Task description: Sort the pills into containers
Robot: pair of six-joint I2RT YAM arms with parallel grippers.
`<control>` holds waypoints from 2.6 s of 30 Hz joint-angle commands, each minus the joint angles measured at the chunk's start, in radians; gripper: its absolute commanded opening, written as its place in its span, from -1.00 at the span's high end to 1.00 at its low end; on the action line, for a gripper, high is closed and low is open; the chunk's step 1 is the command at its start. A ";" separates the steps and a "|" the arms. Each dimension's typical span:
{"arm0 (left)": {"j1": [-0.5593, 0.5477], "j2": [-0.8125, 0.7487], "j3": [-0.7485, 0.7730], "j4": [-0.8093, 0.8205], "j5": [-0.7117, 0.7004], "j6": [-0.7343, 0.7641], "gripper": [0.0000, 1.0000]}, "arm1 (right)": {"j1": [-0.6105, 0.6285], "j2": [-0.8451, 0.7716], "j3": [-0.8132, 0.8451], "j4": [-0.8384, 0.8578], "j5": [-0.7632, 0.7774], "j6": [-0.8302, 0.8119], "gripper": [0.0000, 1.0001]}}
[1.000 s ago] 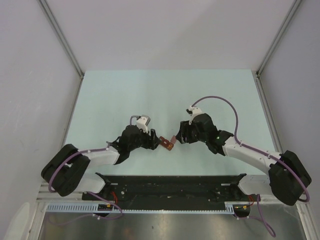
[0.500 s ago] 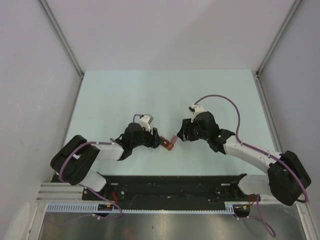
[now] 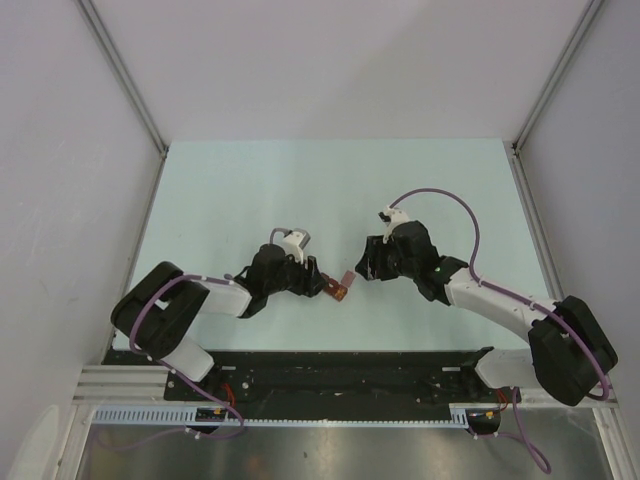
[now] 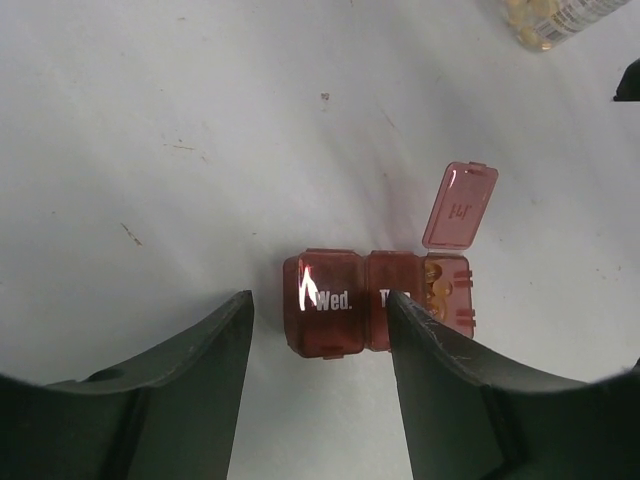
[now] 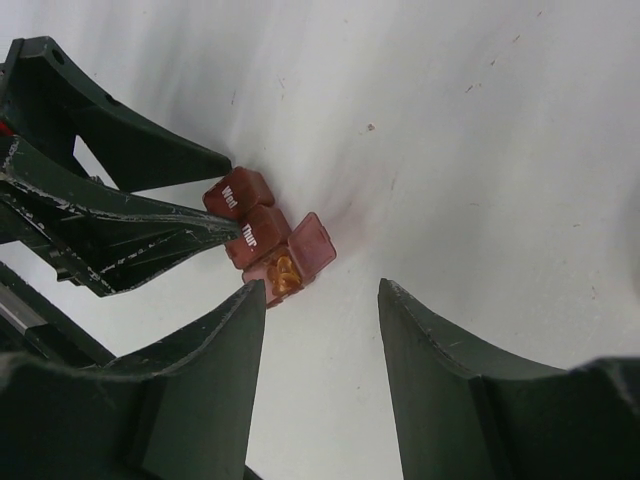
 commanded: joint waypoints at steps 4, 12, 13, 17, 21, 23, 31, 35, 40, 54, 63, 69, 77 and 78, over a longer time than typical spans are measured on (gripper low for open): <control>0.007 0.020 0.030 0.041 0.051 0.008 -0.18 | -0.014 0.009 -0.001 0.050 -0.015 0.002 -0.04; 0.004 0.026 0.024 0.044 0.071 0.009 -0.04 | -0.030 0.041 -0.001 0.053 -0.009 0.012 0.11; 0.005 0.028 0.021 0.046 0.069 0.011 -0.03 | -0.032 0.052 -0.001 0.058 -0.008 0.011 0.13; 0.005 0.031 0.017 0.047 0.071 0.012 -0.01 | -0.041 0.094 -0.001 0.079 -0.017 0.009 0.28; 0.005 0.034 0.014 0.049 0.073 0.014 0.00 | -0.044 0.138 0.007 0.101 -0.014 0.008 0.43; 0.005 0.034 0.014 0.050 0.073 0.015 -0.01 | -0.046 0.167 0.018 0.099 0.003 0.005 0.50; 0.005 0.034 0.007 0.052 0.073 0.016 0.00 | -0.040 0.276 0.076 0.097 -0.015 -0.030 0.76; 0.005 0.034 0.007 0.053 0.074 0.014 0.01 | -0.038 0.290 0.085 0.110 -0.044 -0.034 0.79; 0.005 0.036 0.006 0.055 0.077 0.014 0.01 | -0.029 0.275 0.084 0.143 -0.115 -0.049 0.78; 0.004 0.045 0.007 0.056 0.079 0.006 0.03 | 0.022 0.236 0.085 0.173 -0.383 -0.078 0.79; 0.005 0.045 0.006 0.056 0.079 0.000 0.03 | 0.054 0.229 0.085 0.090 -0.379 -0.115 0.79; 0.005 0.042 0.003 0.056 0.083 -0.001 0.03 | 0.065 0.259 0.085 0.088 -0.350 -0.113 0.79; 0.005 0.040 -0.006 0.056 0.085 -0.006 0.03 | 0.077 0.296 0.104 0.044 -0.262 -0.116 0.84; 0.005 0.039 -0.008 0.056 0.083 -0.006 0.03 | 0.081 0.310 0.108 0.035 -0.250 -0.119 0.85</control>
